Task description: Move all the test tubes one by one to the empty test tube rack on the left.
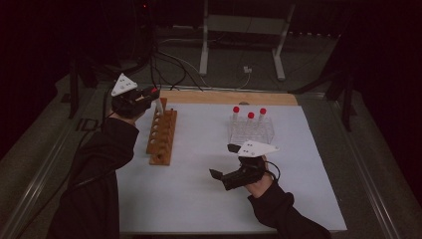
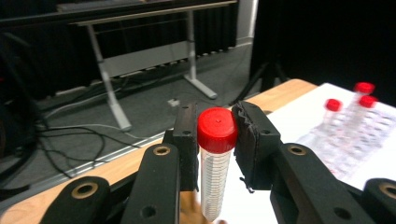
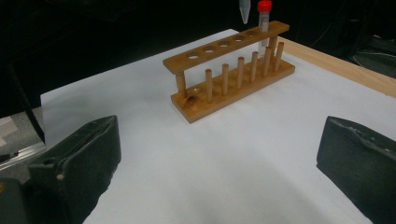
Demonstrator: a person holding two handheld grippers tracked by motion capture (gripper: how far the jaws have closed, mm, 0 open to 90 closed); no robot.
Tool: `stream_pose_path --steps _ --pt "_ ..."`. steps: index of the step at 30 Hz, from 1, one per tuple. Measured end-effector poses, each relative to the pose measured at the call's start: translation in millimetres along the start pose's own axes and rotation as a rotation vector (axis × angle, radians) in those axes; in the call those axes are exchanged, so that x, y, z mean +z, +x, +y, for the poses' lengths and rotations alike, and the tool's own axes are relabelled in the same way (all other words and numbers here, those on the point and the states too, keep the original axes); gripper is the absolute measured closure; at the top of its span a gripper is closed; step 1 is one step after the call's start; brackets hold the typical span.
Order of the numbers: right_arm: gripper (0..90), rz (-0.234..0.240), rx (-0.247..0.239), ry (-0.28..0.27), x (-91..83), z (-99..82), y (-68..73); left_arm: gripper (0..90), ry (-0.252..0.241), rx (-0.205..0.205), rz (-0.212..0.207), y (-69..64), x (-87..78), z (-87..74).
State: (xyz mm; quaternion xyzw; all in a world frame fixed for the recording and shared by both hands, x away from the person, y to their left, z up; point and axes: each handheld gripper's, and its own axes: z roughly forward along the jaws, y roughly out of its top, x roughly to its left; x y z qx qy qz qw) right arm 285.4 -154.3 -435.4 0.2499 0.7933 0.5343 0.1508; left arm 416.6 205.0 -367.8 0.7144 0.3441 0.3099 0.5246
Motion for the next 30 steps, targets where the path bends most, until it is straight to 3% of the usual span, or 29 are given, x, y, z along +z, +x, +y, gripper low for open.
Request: stream_pose_path --steps 7,13,30 --pt "0.0 -0.003 -0.001 -0.004 0.2 -1.1 -1.6 72.0 0.013 -0.037 0.053 12.6 14.3 -12.5" --pt "0.0 -0.004 0.003 -0.010 -1.1 -1.4 -2.2 71.9 0.004 -0.070 0.071 18.9 23.4 -26.0" --pt "0.0 -0.002 0.002 -0.006 -1.5 -2.3 -3.0 71.9 0.116 -0.062 0.085 16.4 45.2 -57.0"
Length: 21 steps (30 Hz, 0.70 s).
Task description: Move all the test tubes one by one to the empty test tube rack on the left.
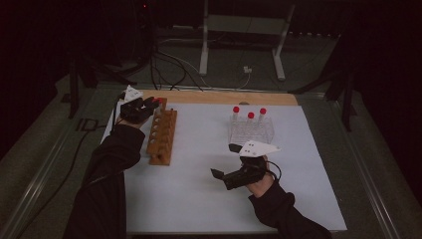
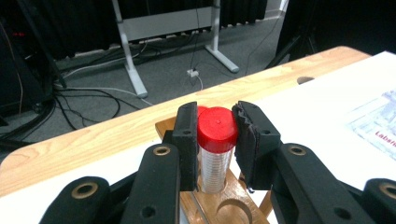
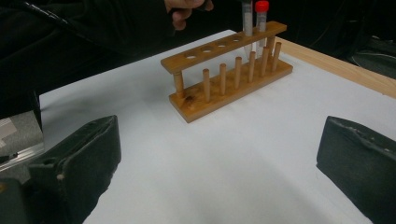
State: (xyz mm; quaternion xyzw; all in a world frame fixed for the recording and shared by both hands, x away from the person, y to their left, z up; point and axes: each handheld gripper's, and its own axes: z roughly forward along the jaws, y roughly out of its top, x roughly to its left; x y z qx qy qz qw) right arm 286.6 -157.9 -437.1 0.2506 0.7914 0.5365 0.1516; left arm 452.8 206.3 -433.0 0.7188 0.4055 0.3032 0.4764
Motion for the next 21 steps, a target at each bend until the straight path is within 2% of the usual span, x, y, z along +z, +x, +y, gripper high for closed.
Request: stream_pose_path --steps 8,12,21 --pt "0.0 0.000 0.000 0.000 -0.1 -0.2 -0.5 71.8 0.045 0.015 0.002 -2.0 7.1 -6.7" --pt "0.0 0.001 0.002 0.000 -0.2 -0.3 -0.7 71.8 0.069 0.038 0.007 -4.2 10.6 -8.2" --pt "0.0 0.006 0.002 -0.004 -0.9 0.0 -1.2 70.4 0.077 0.033 0.007 -4.0 10.2 -7.3"
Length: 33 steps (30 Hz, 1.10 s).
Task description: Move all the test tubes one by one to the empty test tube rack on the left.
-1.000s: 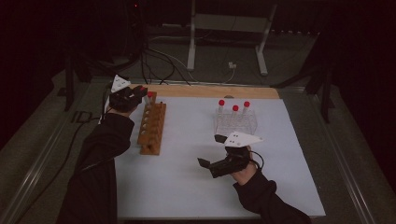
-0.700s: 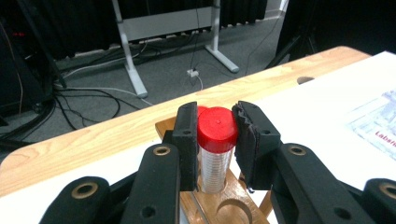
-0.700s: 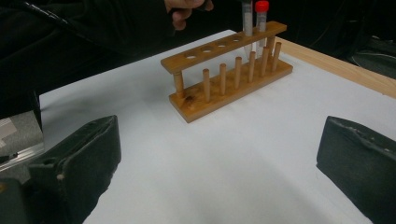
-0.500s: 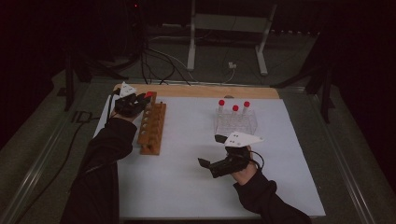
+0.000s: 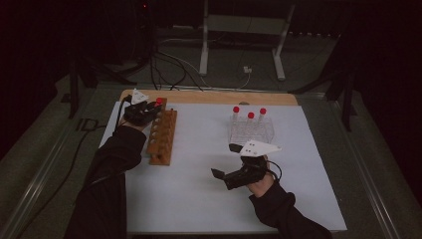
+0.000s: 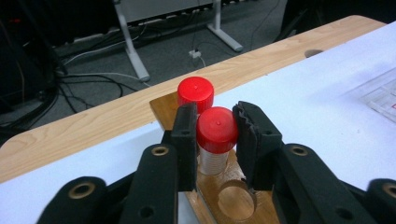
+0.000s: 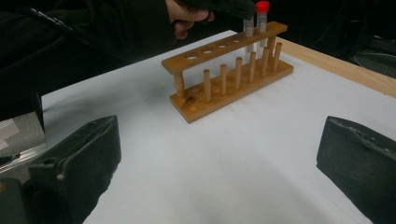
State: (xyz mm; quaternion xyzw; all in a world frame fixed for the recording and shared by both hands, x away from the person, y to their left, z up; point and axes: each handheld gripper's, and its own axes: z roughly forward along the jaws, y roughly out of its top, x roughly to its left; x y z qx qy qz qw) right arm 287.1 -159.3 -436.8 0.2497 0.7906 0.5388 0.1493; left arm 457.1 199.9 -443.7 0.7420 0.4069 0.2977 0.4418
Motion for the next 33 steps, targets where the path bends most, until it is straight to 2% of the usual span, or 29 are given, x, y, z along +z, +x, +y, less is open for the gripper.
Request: stream_pose_path --steps 2,8,11,13,16,18,19,20,22,24,27,33 --pt "0.0 0.001 0.002 -0.003 -0.6 0.6 -0.2 61.6 -0.002 -0.003 0.000 -0.7 -1.4 0.0" --pt "0.0 -0.016 0.002 -0.016 -4.4 3.1 -3.9 35.3 -0.006 0.006 -0.039 -5.9 -12.5 4.1" --pt "0.0 -0.039 0.006 -0.033 -8.6 5.4 -8.5 19.7 0.001 -0.005 -0.079 -8.7 -20.6 5.8" --pt "0.0 -0.056 0.014 -0.046 -11.7 7.0 -13.4 15.4 0.004 -0.012 -0.104 -11.0 -26.3 5.6" --pt "0.0 -0.094 0.017 -0.056 -16.4 10.0 -21.7 8.5 -0.016 -0.014 -0.136 -15.3 -36.2 3.9" --pt "0.0 -0.124 0.017 -0.062 -19.6 11.6 -28.5 2.3 -0.025 -0.017 -0.174 -18.5 -41.9 1.8" --pt "0.0 -0.140 0.019 -0.060 -20.7 12.3 -32.2 2.0 -0.027 -0.013 -0.175 -20.8 -44.6 0.5" --pt "0.0 -0.158 0.023 -0.063 -21.9 12.6 -35.8 0.9 -0.037 -0.012 -0.198 -22.3 -47.6 -1.2" --pt "0.0 -0.190 0.029 -0.067 -24.2 12.5 -44.7 0.8 -0.040 -0.012 -0.204 -27.2 -52.8 -3.4" --pt "0.0 -0.227 0.029 -0.070 -25.1 11.4 -50.6 0.7 -0.043 -0.013 -0.238 -32.2 -58.1 -5.3" --pt "0.0 -0.283 0.034 -0.060 -24.9 8.6 -61.6 0.7 -0.050 0.007 -0.277 -41.2 -66.4 -8.3" --pt "0.0 -0.344 0.069 -0.017 -19.4 -1.0 -83.6 0.8 -0.065 0.047 -0.332 -60.8 -81.5 -16.1"
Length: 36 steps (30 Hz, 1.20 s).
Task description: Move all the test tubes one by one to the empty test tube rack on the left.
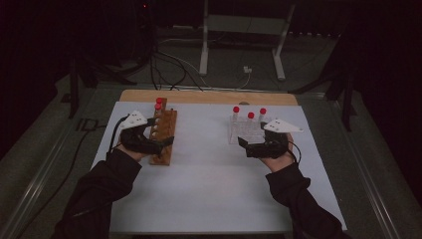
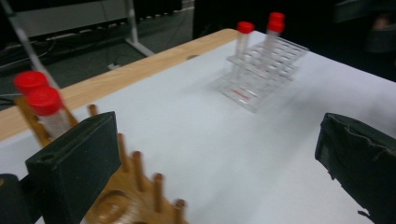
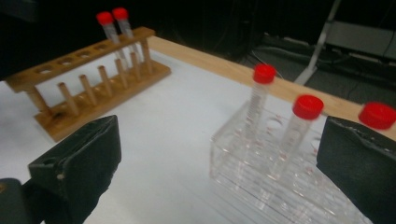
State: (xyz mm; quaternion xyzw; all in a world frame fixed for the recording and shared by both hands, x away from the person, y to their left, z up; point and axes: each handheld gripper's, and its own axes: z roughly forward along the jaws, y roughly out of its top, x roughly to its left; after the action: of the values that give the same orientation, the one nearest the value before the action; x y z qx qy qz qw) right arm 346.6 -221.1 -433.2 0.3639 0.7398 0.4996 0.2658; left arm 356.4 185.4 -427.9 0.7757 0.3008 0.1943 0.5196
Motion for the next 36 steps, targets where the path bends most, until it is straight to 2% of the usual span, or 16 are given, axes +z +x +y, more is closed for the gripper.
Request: stream_pose_path --steps 3,7,14,19,21,25,36 --pt "2.0 -0.022 0.019 0.027 8.0 -5.5 -7.7 0.8 0.010 0.026 -0.012 -11.4 -2.0 -4.1" --pt "4.6 -0.056 0.023 0.039 15.7 -10.2 -14.3 0.8 0.005 0.021 -0.047 -21.8 -4.9 -10.0" --pt "16.3 -0.115 0.057 0.048 27.9 -15.6 -25.5 0.8 0.000 0.029 -0.052 -34.8 -8.0 -20.9" --pt "27.0 -0.137 0.076 0.068 36.9 -18.9 -31.6 0.8 0.006 0.020 -0.066 -38.0 -7.7 -27.1" --pt "32.8 -0.146 0.069 0.086 40.5 -19.7 -34.0 0.8 0.004 0.017 -0.072 -38.4 -8.3 -28.6" --pt "38.1 -0.156 0.070 0.117 48.1 -20.3 -38.5 0.8 0.004 0.021 -0.063 -39.2 -9.3 -30.1" --pt "54.3 -0.177 0.116 0.131 60.7 -15.4 -46.8 0.8 0.005 0.025 -0.074 -39.8 -7.2 -32.5"
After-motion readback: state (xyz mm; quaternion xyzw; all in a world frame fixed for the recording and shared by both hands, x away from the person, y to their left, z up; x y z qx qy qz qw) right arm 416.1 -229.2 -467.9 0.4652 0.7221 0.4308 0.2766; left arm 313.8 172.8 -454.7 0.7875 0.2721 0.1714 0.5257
